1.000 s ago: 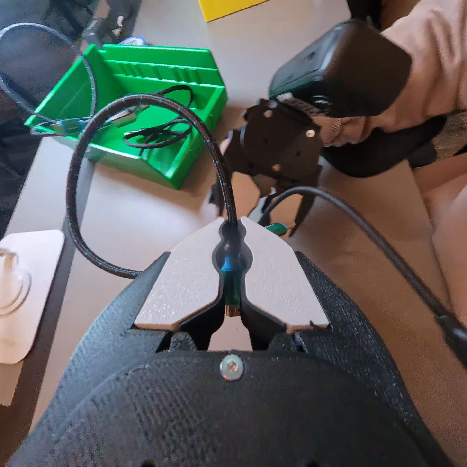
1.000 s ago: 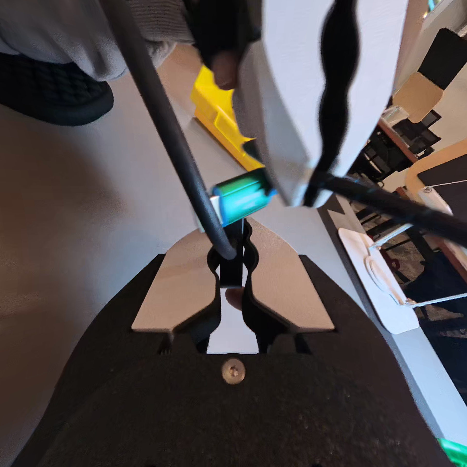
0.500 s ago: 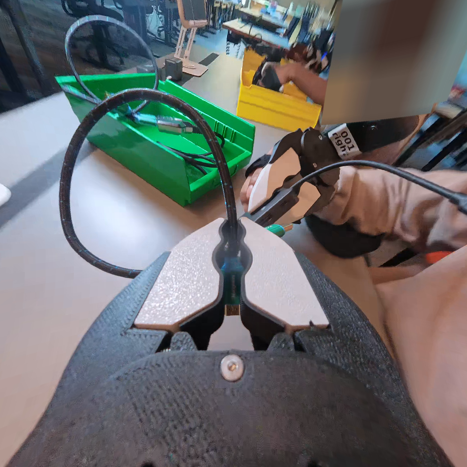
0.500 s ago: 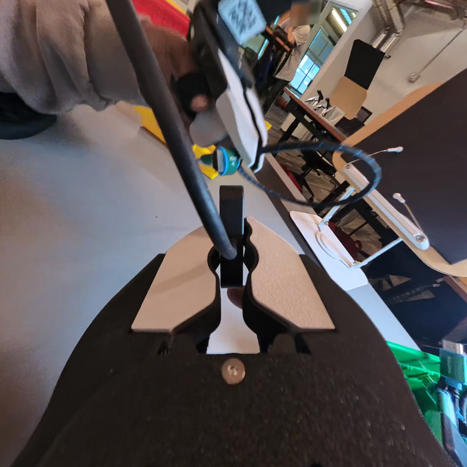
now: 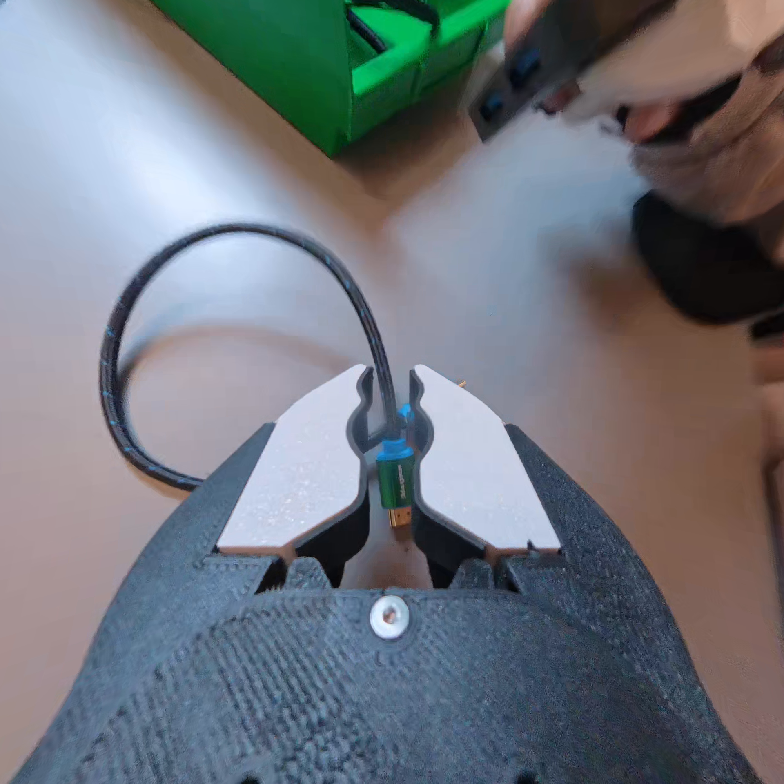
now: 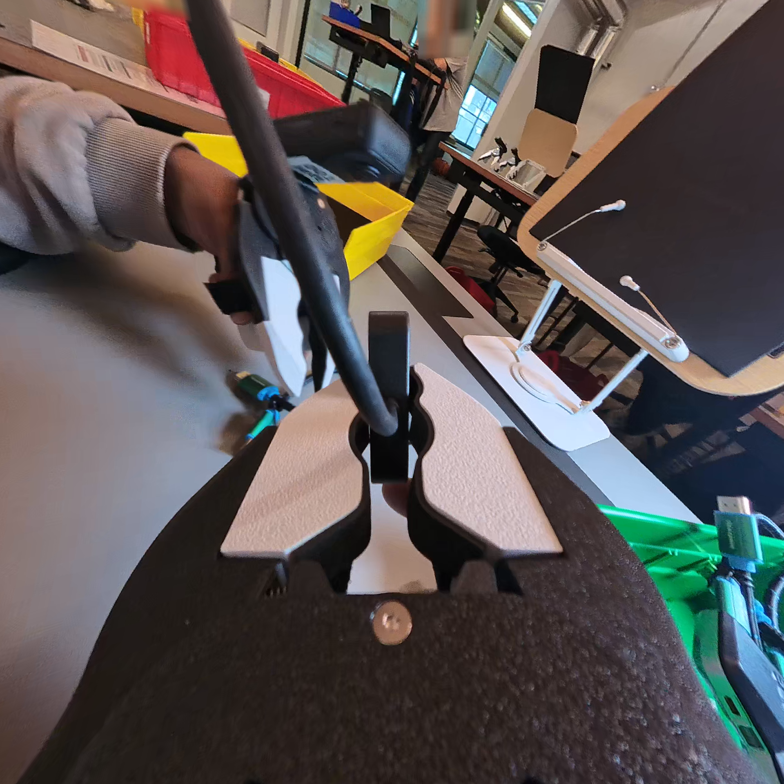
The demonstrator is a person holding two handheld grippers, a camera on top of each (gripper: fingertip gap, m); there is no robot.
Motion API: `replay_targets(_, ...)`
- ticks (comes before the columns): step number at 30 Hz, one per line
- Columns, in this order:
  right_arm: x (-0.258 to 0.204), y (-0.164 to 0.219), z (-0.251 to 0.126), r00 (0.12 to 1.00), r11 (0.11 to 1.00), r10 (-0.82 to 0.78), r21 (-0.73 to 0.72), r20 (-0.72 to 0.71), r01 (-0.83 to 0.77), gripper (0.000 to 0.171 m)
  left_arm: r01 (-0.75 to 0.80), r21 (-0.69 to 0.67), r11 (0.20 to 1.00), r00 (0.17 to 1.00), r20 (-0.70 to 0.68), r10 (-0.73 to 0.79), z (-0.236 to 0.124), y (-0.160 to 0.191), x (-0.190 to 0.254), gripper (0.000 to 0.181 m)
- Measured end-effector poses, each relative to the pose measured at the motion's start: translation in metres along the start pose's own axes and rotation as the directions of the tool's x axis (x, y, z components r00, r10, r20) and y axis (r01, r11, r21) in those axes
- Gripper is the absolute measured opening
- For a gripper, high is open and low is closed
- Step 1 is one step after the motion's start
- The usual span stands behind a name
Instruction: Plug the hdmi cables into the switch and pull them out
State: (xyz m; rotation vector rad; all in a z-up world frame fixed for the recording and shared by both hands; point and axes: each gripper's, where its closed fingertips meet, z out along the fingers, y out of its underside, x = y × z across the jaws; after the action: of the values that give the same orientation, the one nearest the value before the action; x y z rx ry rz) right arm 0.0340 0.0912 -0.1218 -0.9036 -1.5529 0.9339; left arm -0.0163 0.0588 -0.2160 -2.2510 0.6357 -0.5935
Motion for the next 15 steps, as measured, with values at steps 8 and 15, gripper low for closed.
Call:
replay_targets(8, 0.011, 0.005, -0.001, 0.998, 0.998, 0.067, -0.003, -0.015, -0.068, 0.014, -0.409, -0.230, 0.883, 0.905, 0.025, 0.425, -0.013, 0.018, 0.002, 0.045)
replay_targets(15, 0.010, 0.003, -0.003, 0.988, 0.987, 0.148, 0.057, 0.042, -0.150, 0.014, -0.526, -0.295, 0.798, 0.850, -0.195, 0.489, 0.023, 0.040, 0.007, 0.053)
